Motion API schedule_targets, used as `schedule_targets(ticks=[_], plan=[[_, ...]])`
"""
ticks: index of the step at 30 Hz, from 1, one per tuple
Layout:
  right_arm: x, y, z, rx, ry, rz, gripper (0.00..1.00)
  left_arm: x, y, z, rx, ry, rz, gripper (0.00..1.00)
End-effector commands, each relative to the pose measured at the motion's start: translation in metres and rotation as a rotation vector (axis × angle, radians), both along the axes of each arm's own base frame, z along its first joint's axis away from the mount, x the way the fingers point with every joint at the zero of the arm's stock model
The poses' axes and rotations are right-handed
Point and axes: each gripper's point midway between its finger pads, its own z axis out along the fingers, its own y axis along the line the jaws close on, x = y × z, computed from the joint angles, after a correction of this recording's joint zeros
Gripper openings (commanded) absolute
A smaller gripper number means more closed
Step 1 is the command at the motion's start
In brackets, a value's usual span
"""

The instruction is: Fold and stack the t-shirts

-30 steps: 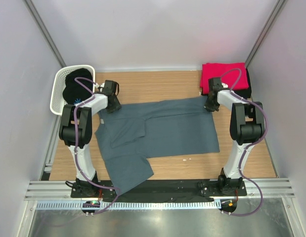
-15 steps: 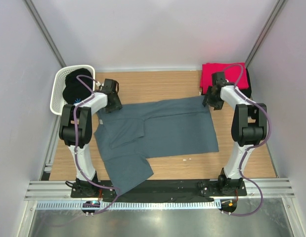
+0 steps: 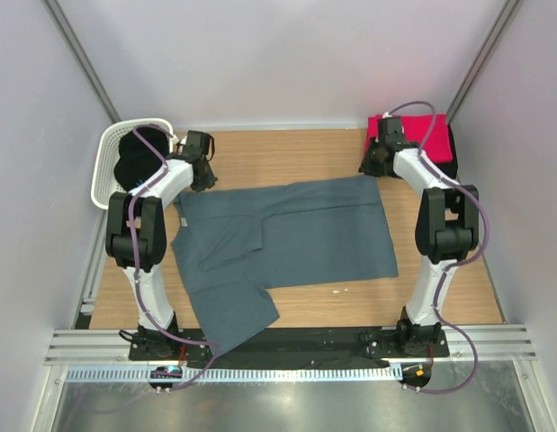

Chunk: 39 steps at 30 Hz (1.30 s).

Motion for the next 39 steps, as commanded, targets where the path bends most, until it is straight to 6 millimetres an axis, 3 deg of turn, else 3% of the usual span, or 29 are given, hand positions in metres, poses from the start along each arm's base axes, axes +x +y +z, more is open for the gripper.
schedule_targets(ticks=[1, 10, 16, 23, 26, 29, 30, 32, 33, 34, 35, 37, 39], plan=[[0.007, 0.009, -0.023, 0.005, 0.021, -0.003, 0.26, -0.013, 0.016, -0.004, 0.051, 0.034, 0.080, 0.17], [-0.005, -0.005, -0.073, -0.060, 0.110, -0.053, 0.21, -0.016, 0.028, -0.054, 0.089, 0.141, 0.076, 0.08], [-0.013, -0.019, -0.097, -0.123, 0.162, -0.090, 0.20, -0.005, 0.021, -0.070, 0.077, 0.168, 0.023, 0.07], [-0.005, -0.021, -0.100, -0.134, 0.160, -0.112, 0.20, 0.016, 0.017, -0.083, 0.076, 0.177, -0.013, 0.07], [0.000, -0.018, -0.094, -0.115, 0.151, -0.104, 0.20, 0.024, 0.013, -0.077, 0.064, 0.171, -0.032, 0.06], [0.005, -0.012, -0.074, -0.093, 0.142, -0.080, 0.23, 0.031, 0.007, -0.058, 0.046, 0.138, -0.071, 0.07], [0.004, -0.011, -0.056, -0.086, 0.124, -0.072, 0.25, 0.033, 0.006, -0.048, 0.037, 0.121, -0.079, 0.09], [0.007, -0.005, -0.027, -0.057, 0.078, -0.051, 0.31, 0.036, 0.000, -0.010, 0.006, 0.056, -0.098, 0.21], [0.006, -0.001, 0.000, -0.040, 0.028, -0.040, 0.45, 0.035, -0.003, 0.004, -0.013, 0.032, -0.102, 0.29], [0.001, 0.003, 0.013, -0.023, 0.008, -0.025, 0.55, 0.033, -0.006, 0.035, -0.035, -0.024, -0.103, 0.45], [-0.003, 0.005, 0.025, -0.004, -0.012, -0.014, 0.73, 0.024, -0.009, 0.043, -0.057, -0.028, -0.107, 0.53], [-0.023, 0.012, 0.050, 0.038, -0.049, 0.008, 0.87, 0.012, -0.013, 0.067, -0.103, -0.069, -0.092, 0.67], [-0.041, 0.012, 0.057, 0.048, -0.046, 0.006, 0.96, -0.016, -0.018, 0.097, -0.152, -0.109, -0.092, 0.73]])
